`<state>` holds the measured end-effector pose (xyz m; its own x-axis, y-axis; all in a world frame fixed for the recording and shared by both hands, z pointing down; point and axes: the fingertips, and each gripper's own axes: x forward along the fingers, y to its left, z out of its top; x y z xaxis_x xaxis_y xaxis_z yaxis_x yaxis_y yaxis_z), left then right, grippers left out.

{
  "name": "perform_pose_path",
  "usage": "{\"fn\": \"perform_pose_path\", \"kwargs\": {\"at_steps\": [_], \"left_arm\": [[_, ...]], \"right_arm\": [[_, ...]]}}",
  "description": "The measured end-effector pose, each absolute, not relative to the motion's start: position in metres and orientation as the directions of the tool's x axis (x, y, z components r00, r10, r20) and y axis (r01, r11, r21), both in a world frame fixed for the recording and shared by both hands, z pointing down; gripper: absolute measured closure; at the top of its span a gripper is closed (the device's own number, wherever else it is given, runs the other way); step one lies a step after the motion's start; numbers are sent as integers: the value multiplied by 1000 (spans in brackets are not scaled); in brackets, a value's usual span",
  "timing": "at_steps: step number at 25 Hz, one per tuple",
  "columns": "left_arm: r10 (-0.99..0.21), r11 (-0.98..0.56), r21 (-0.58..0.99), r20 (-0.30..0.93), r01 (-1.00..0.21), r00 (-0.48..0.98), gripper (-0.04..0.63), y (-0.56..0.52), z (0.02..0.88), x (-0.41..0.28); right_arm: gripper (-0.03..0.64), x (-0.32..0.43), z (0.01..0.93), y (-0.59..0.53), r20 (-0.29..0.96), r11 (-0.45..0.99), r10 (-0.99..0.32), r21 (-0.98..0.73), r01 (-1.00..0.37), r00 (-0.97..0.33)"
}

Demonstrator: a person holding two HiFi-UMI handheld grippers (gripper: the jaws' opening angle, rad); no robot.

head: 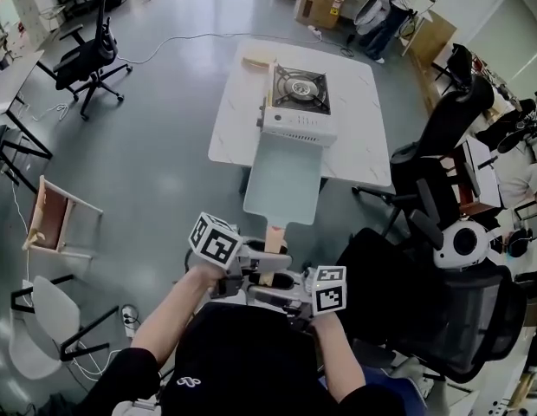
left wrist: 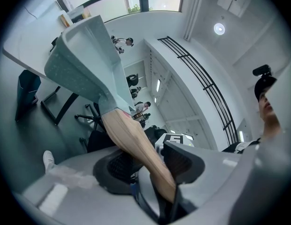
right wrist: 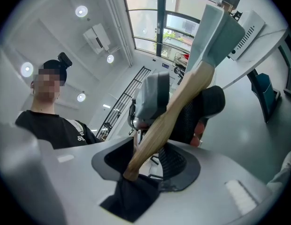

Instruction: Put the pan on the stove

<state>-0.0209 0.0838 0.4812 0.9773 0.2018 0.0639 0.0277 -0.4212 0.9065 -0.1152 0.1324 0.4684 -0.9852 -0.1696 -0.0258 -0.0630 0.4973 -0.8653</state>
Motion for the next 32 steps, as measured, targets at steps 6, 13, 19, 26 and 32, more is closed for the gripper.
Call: {"fn": "perform_pose_path", "kwargs": {"at_steps": [6, 13, 19, 26, 32], "left_arm": [[195, -416, 909, 70, 18, 978, 400, 52, 485, -3], [185, -404, 915, 73, 8, 980, 400, 13, 486, 19], [164, -399, 917, 72, 0, 984, 400, -27, 487, 43], [123, -384, 923, 69, -16, 990, 400, -72, 490, 67], [95, -384, 922, 85, -43, 992, 400, -107, 492, 87]], "right_arm": [[443, -97, 470, 101, -23, 492, -161, -868, -60, -987], [443, -74, 470, 62, -26, 483, -158, -874, -54, -987], [443, -49, 471, 25, -28, 475, -146, -879, -45, -989], [443, -23, 473, -18, -26, 468, -114, -883, -30, -993], [442, -1, 473, -49, -38, 471, -84, -882, -6, -996]]}}
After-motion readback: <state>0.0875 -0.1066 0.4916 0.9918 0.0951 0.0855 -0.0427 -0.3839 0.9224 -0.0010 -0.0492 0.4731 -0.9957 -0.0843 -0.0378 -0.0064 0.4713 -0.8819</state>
